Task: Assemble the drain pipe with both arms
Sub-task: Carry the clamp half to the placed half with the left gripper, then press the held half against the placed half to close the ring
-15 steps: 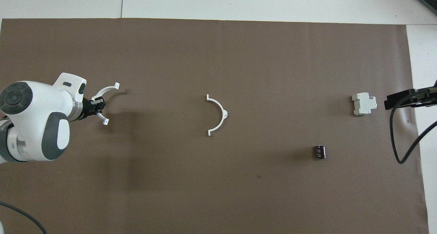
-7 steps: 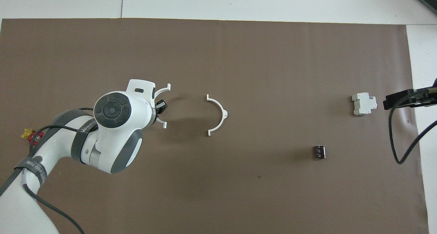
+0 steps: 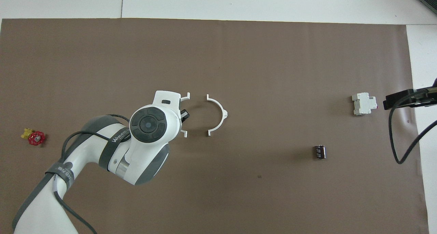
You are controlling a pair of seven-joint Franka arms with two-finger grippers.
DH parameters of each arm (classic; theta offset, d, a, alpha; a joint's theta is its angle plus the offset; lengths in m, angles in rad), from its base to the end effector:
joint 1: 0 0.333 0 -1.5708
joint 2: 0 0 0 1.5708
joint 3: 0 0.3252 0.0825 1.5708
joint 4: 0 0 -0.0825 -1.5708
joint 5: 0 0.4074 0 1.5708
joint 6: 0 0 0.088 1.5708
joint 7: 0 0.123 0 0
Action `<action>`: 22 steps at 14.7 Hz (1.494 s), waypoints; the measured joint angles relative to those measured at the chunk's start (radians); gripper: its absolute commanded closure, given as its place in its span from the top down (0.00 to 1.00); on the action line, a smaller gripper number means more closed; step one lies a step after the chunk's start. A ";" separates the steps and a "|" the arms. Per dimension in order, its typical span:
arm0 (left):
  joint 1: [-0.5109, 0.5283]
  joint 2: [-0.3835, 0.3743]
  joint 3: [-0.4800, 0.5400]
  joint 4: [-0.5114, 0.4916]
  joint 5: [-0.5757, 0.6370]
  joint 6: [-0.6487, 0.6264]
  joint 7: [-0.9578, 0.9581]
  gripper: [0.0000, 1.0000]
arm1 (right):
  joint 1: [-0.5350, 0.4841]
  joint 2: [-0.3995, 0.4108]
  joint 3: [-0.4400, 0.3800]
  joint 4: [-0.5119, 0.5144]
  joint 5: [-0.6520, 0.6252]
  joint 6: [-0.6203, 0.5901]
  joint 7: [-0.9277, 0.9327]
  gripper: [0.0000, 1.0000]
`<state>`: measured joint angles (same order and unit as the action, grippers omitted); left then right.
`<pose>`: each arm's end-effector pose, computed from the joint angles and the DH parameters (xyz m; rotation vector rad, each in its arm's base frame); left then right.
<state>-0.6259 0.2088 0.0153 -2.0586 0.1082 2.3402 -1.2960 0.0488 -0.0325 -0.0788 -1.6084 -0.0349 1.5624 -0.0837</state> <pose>0.5017 -0.3477 0.3198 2.9806 0.9424 0.1724 0.5657 -0.0220 0.6170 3.1089 0.0835 -0.0240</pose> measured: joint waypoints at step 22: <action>-0.048 0.136 0.003 0.082 0.006 0.019 -0.152 0.00 | 0.000 0.000 0.000 0.000 0.000 0.000 0.000 1.00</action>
<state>-0.6743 0.3449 0.0182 -1.9771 0.1141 2.3589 -1.4477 0.0488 -0.0324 -0.0788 -1.6084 -0.0345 1.5624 -0.0837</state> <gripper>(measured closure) 0.930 0.000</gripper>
